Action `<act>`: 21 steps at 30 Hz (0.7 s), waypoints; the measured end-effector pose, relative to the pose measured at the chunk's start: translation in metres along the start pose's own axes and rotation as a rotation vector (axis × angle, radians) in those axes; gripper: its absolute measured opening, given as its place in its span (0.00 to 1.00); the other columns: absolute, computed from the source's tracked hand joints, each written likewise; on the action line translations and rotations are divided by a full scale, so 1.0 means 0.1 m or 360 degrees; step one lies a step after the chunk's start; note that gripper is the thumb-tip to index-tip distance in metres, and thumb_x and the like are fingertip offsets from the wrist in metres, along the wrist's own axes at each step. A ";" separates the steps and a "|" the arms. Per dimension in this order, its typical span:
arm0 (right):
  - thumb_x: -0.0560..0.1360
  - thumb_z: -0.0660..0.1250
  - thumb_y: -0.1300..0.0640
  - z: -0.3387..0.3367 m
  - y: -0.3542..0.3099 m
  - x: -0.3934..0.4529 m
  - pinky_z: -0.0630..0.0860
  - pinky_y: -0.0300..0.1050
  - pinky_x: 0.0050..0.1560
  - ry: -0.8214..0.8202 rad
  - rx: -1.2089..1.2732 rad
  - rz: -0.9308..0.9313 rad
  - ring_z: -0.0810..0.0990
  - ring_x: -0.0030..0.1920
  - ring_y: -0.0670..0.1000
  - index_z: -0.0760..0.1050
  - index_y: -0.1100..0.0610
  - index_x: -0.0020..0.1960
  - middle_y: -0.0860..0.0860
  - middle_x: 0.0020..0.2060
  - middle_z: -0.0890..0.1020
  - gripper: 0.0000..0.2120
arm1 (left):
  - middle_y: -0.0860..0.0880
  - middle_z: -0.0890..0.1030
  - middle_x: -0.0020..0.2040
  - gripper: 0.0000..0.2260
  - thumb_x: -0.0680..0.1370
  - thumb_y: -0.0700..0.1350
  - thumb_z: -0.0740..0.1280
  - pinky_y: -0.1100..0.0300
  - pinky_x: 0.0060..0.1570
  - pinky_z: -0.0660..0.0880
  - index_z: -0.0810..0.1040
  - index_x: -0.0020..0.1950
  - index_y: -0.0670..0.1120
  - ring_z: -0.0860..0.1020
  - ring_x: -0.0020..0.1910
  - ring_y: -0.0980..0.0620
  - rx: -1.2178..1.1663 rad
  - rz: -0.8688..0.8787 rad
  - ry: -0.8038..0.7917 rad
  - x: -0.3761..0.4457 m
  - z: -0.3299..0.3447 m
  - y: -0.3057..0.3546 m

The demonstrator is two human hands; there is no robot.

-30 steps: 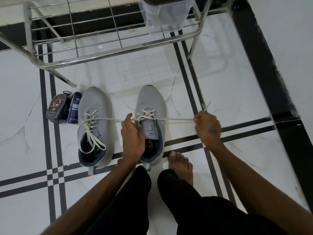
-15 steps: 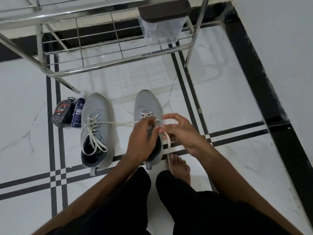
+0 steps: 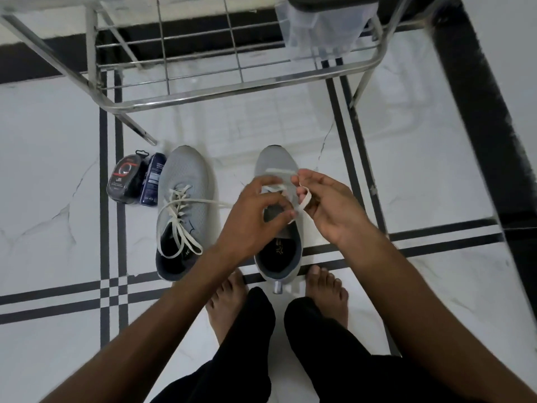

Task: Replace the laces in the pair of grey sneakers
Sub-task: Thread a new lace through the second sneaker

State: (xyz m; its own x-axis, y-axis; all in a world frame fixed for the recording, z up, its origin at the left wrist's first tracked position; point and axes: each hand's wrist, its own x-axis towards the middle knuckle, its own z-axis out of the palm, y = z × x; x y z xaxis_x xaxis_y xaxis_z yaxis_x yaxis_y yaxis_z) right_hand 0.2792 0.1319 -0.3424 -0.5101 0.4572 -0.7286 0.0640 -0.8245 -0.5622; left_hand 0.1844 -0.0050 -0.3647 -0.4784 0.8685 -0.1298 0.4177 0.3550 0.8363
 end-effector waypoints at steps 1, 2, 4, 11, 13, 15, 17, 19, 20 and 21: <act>0.78 0.66 0.69 0.00 -0.03 0.00 0.78 0.36 0.33 0.0000 0.0053 -0.0018 0.79 0.29 0.44 0.79 0.64 0.53 0.56 0.40 0.85 0.06 | 0.50 0.80 0.59 0.03 0.78 0.45 0.72 0.48 0.67 0.70 0.82 0.48 0.46 0.76 0.62 0.53 -0.0178 -0.0035 -0.0090 0.01 0.00 0.01; 0.78 0.66 0.70 -0.02 -0.07 0.02 0.78 0.36 0.33 0.0036 0.0113 -0.0047 0.79 0.29 0.44 0.79 0.64 0.52 0.56 0.39 0.85 0.06 | 0.50 0.83 0.54 0.03 0.80 0.44 0.68 0.45 0.63 0.73 0.79 0.49 0.44 0.79 0.58 0.52 -0.0393 -0.0109 -0.0184 0.01 -0.01 0.01; 0.77 0.67 0.70 -0.07 -0.17 0.07 0.78 0.35 0.34 0.0163 0.0227 -0.0118 0.79 0.29 0.45 0.79 0.65 0.53 0.56 0.38 0.85 0.06 | 0.49 0.85 0.51 0.06 0.84 0.45 0.62 0.51 0.59 0.76 0.73 0.53 0.42 0.82 0.54 0.53 -0.0752 -0.0244 -0.0280 0.00 -0.02 -0.01; 0.76 0.69 0.71 -0.07 -0.17 0.14 0.79 0.35 0.33 0.0240 0.0531 -0.0078 0.82 0.31 0.47 0.78 0.68 0.53 0.60 0.40 0.84 0.06 | 0.54 0.76 0.45 0.02 0.80 0.45 0.68 0.62 0.51 0.72 0.81 0.49 0.50 0.76 0.48 0.56 -0.0260 0.0086 -0.0404 0.09 0.07 0.01; 0.76 0.69 0.71 -0.17 -0.21 0.20 0.79 0.36 0.34 0.0334 0.0555 -0.0140 0.82 0.30 0.48 0.78 0.68 0.52 0.61 0.41 0.84 0.05 | 0.54 0.75 0.44 0.08 0.82 0.46 0.62 0.62 0.49 0.71 0.77 0.44 0.52 0.74 0.46 0.55 -0.0330 -0.0001 -0.0370 0.10 0.01 -0.03; 0.75 0.69 0.72 -0.34 -0.24 0.26 0.80 0.37 0.37 0.0474 0.0489 -0.0230 0.82 0.31 0.48 0.79 0.68 0.52 0.60 0.40 0.83 0.06 | 0.52 0.74 0.38 0.10 0.82 0.48 0.57 0.56 0.44 0.72 0.72 0.43 0.51 0.74 0.40 0.53 -0.0445 -0.0181 -0.0223 0.09 -0.10 -0.14; 0.74 0.70 0.72 -0.50 -0.25 0.30 0.80 0.38 0.40 0.0565 0.0275 -0.0282 0.82 0.31 0.49 0.79 0.68 0.53 0.59 0.40 0.82 0.07 | 0.52 0.73 0.33 0.12 0.84 0.49 0.56 0.48 0.38 0.74 0.70 0.43 0.48 0.73 0.33 0.49 -0.0446 -0.0234 -0.0086 0.08 -0.16 -0.23; 0.75 0.70 0.70 -0.56 -0.19 0.30 0.81 0.40 0.41 0.0512 -0.0140 -0.0252 0.82 0.32 0.49 0.80 0.67 0.52 0.59 0.43 0.82 0.06 | 0.56 0.71 0.30 0.11 0.85 0.47 0.58 0.51 0.31 0.72 0.71 0.44 0.47 0.69 0.29 0.53 -0.0452 -0.0264 0.0005 0.08 -0.15 -0.26; 0.76 0.70 0.69 -0.56 -0.15 0.28 0.82 0.42 0.43 0.0460 -0.0463 -0.0226 0.83 0.34 0.49 0.80 0.65 0.52 0.59 0.46 0.82 0.05 | 0.56 0.71 0.30 0.10 0.84 0.45 0.59 0.54 0.29 0.72 0.73 0.45 0.46 0.69 0.29 0.55 -0.0463 -0.0275 0.0037 0.09 -0.13 -0.26; 0.77 0.69 0.66 -0.56 -0.12 0.27 0.83 0.44 0.47 0.0413 -0.0916 -0.0195 0.84 0.39 0.50 0.80 0.61 0.54 0.59 0.51 0.82 0.06 | 0.55 0.73 0.30 0.08 0.84 0.44 0.60 0.58 0.29 0.73 0.75 0.46 0.46 0.71 0.28 0.56 -0.0471 -0.0287 0.0062 0.10 -0.11 -0.26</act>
State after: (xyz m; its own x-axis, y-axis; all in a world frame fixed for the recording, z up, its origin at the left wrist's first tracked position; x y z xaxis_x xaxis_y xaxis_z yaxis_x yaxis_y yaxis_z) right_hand 0.3124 0.1730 -0.3772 -0.3231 0.6621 -0.6762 0.5053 -0.4834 -0.7148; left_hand 0.1604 -0.0087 -0.3817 -0.5556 0.7851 -0.2738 0.0843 0.3808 0.9208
